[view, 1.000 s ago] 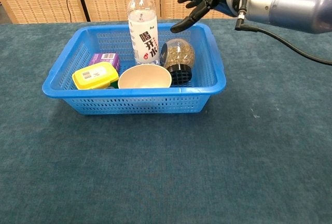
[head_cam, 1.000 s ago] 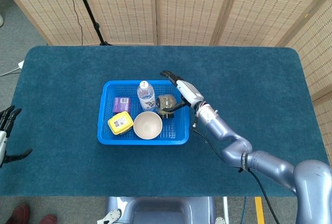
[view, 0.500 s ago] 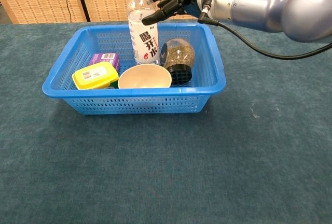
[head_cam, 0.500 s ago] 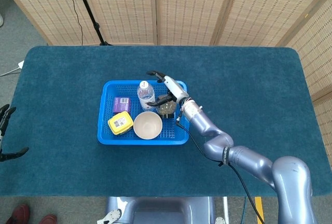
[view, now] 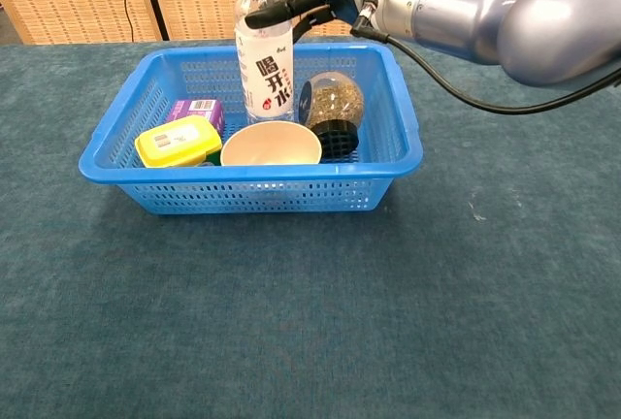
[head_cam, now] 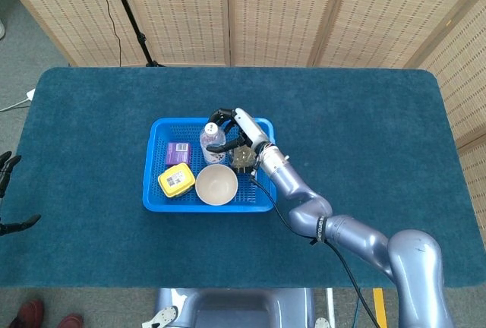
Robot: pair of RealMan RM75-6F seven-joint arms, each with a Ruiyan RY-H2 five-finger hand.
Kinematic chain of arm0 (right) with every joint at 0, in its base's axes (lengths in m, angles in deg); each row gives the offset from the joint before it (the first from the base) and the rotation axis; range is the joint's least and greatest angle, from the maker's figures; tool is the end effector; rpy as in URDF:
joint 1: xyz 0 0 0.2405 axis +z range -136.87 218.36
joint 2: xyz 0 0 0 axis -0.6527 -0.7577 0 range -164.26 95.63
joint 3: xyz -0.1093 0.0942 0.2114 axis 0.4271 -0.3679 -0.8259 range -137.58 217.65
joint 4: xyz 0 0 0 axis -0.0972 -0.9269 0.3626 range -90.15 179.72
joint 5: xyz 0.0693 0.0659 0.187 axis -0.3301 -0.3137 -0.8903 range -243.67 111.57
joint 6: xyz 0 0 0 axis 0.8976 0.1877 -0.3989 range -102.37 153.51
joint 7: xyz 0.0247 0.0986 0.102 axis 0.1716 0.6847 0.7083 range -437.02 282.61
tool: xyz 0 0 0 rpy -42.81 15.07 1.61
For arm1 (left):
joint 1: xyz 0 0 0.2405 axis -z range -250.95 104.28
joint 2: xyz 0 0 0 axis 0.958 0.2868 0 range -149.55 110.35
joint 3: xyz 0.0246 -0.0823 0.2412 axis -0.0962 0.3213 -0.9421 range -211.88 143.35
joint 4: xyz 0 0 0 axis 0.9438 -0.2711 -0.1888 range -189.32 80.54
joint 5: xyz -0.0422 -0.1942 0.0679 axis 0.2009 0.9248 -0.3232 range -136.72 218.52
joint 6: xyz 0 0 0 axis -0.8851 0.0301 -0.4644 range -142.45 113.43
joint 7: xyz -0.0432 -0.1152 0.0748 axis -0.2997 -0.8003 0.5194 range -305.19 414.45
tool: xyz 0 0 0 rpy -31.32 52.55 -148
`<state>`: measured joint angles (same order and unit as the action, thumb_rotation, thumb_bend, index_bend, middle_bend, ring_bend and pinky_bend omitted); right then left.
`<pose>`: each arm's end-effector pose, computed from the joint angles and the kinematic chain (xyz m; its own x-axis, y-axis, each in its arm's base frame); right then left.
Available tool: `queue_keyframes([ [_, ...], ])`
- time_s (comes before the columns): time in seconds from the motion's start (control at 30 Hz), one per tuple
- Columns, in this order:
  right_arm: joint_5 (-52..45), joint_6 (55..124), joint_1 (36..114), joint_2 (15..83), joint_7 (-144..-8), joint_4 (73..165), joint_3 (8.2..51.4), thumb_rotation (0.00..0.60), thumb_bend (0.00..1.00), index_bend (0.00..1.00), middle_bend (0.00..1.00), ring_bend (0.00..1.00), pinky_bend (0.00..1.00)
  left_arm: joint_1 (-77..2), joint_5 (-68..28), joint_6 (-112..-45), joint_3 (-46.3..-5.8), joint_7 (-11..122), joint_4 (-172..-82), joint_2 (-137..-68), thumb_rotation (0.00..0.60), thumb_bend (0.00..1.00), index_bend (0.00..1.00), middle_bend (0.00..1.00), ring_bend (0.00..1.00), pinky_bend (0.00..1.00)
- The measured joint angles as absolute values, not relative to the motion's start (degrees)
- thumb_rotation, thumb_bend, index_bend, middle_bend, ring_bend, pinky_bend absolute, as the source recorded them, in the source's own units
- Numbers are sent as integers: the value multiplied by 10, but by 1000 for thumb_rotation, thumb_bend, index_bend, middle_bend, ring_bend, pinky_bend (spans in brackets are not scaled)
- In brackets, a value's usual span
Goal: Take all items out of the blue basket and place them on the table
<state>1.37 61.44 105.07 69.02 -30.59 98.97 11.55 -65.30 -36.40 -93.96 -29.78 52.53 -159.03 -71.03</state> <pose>-0.0142 -0.4584 -0.0429 -0.4651 -0.5154 0.7198 -0.7906 -0.1239 -0.5996 -0.2924 0.1989 0.2057 0.3459 0.0492 0.9370 0.9343 0.0738 -0.3488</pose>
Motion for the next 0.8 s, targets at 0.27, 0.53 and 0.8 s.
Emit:
queue_keyframes([
  [0.27, 9, 645, 1040, 674, -320, 1018, 104, 600, 299, 619, 583, 457, 572, -653, -373, -939, -300, 522, -1591, -709, 600, 57, 0, 0, 0, 0],
  [0.53, 7, 673, 1012, 605, -322, 1125, 79, 600, 307, 620, 583, 457, 572, -648, -380, -929, -302, 522, -1592, -709, 600, 57, 0, 0, 0, 0],
  [0.8, -18, 697, 958, 461, -359, 1288, 37, 600, 308, 621, 583, 457, 572, -646, -390, -924, -306, 525, -1595, -708, 600, 57, 0, 0, 0, 0],
])
